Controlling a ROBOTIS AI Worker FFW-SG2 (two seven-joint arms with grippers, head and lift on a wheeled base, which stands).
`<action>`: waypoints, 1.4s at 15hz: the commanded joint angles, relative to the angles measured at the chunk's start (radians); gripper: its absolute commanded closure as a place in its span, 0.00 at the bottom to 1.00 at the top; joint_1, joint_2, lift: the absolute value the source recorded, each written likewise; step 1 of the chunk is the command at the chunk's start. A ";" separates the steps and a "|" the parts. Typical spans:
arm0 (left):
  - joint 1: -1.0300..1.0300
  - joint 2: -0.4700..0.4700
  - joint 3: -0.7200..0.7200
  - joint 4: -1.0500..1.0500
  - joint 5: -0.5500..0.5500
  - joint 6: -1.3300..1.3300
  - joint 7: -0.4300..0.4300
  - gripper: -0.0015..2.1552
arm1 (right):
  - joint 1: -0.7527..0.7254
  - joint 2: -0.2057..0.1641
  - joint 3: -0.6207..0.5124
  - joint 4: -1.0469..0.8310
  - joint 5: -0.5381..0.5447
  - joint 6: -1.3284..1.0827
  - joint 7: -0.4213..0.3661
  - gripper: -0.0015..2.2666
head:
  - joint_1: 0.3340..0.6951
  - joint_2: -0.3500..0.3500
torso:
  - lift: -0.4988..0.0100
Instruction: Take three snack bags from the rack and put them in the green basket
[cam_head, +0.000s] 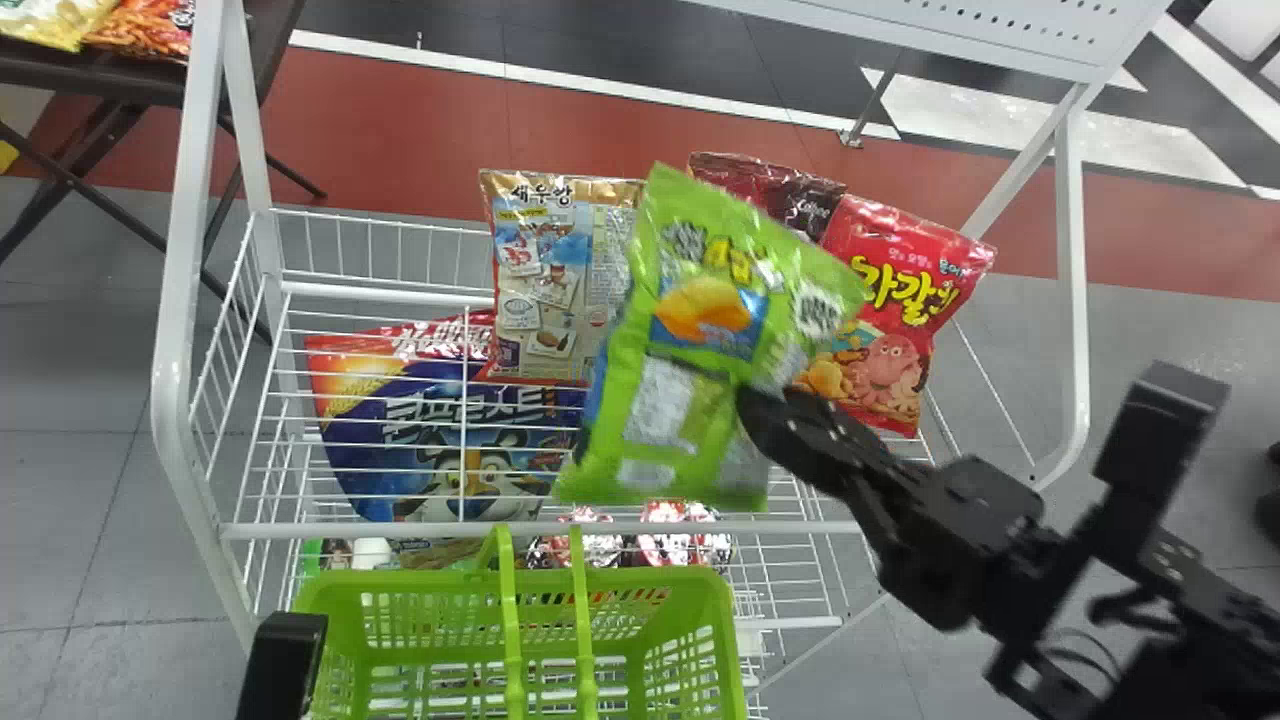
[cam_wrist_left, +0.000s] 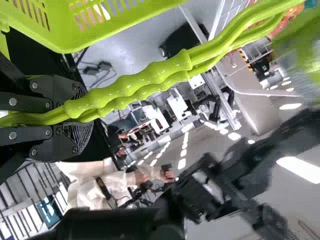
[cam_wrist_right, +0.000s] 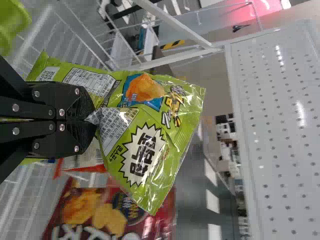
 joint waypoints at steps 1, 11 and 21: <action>0.006 -0.005 0.006 -0.001 -0.007 -0.011 0.000 0.59 | 0.003 0.027 -0.113 -0.031 0.012 0.230 0.065 0.94 | 1.00 0.00 | 0.97; 0.008 -0.009 0.011 -0.004 -0.017 0.062 0.025 0.59 | 0.055 -0.049 0.152 0.210 0.115 0.353 0.106 0.93 | 1.00 0.00 | 0.97; 0.014 -0.009 0.016 -0.013 -0.017 0.081 0.029 0.59 | 0.031 -0.127 0.396 0.342 0.268 0.445 0.053 0.00 | 1.00 0.00 | 0.97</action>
